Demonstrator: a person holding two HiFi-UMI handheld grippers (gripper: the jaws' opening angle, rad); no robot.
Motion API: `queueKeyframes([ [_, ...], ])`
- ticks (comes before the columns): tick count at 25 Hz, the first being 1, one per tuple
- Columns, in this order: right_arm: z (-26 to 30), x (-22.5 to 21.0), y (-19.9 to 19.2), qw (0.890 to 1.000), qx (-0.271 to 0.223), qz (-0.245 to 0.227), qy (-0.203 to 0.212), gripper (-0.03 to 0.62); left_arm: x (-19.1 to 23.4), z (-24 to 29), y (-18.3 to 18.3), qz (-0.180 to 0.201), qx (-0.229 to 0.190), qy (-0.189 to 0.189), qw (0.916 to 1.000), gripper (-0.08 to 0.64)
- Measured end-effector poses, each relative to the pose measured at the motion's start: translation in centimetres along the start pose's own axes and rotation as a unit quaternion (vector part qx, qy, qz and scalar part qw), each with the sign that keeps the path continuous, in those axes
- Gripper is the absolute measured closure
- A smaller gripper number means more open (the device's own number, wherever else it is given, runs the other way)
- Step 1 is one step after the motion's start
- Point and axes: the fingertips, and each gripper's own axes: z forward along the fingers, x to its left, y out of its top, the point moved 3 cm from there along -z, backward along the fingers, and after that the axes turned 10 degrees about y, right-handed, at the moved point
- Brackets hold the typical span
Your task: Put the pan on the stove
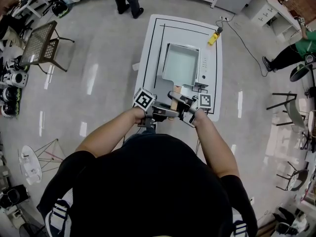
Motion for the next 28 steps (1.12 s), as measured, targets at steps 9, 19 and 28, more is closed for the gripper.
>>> queueKeyframes([
  [9, 2.8, 0.1, 2.6, 1.0, -0.006, -0.01, 0.0, 0.456, -0.1, -2.2, 3.0, 0.006, 0.006, -0.018, 0.9998, 0.405],
  [19, 5.2, 0.1, 4.9, 1.0, -0.018, -0.022, -0.006, 0.456, -0.1, -4.3, 5.3, -0.015, 0.018, -0.034, 0.9991, 0.405],
  [28, 7.3, -0.9, 5.6, 0.999, -0.031, -0.027, -0.011, 0.456, 1.2, -6.7, 6.3, 0.008, 0.029, -0.037, 0.9989, 0.405],
])
